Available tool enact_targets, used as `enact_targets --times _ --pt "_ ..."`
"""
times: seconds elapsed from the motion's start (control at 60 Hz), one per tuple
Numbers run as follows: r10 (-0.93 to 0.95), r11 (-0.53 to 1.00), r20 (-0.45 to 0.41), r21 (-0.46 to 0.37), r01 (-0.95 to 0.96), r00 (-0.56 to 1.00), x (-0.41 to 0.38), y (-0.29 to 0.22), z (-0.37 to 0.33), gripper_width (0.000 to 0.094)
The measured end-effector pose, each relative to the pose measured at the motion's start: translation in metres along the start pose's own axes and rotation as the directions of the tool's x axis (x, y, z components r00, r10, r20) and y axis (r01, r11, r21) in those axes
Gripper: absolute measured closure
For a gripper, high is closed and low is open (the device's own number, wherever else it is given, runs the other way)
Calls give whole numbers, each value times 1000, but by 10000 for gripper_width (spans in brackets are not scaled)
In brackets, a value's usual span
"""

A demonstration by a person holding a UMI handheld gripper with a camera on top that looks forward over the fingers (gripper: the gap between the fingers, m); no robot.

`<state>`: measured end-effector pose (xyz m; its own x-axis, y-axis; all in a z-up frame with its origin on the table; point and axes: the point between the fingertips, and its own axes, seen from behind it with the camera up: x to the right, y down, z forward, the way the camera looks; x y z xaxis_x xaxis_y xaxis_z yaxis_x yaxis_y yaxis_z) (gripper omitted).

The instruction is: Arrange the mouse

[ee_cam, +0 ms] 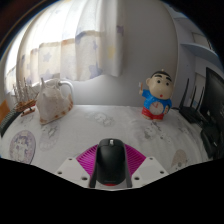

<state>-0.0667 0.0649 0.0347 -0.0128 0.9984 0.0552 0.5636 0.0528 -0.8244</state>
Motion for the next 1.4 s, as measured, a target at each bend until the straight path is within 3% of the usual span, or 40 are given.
enact_targets --times 0.117,0.25,0.4,0.55,0.667,0.733,0.767,0.817,0.867,1.233,1.4 --pt "0 999 60 41 -2 998 -59 -47 -29 527" --pt "30 999 190 38 -38 981 -173 -67 -59 528" --pt "15 1000 266 18 -20 964 -294 -40 -70 529" --pt "5 1000 220 -24 0 976 -351 6 -52 528" --pt "16 997 163 -78 -3 987 -359 40 -35 470" --pt "-4 998 143 -58 12 990 -360 39 -33 424" --pt "-10 996 132 -85 21 991 -358 43 -34 331" --pt "-7 991 118 -134 23 993 -354 45 -42 66" --pt "6 989 103 -145 9 995 -347 37 -57 108" --pt "40 965 24 -260 -32 999 -308 12 -281 82" --pt "57 966 60 -257 -40 997 -310 14 -319 90"
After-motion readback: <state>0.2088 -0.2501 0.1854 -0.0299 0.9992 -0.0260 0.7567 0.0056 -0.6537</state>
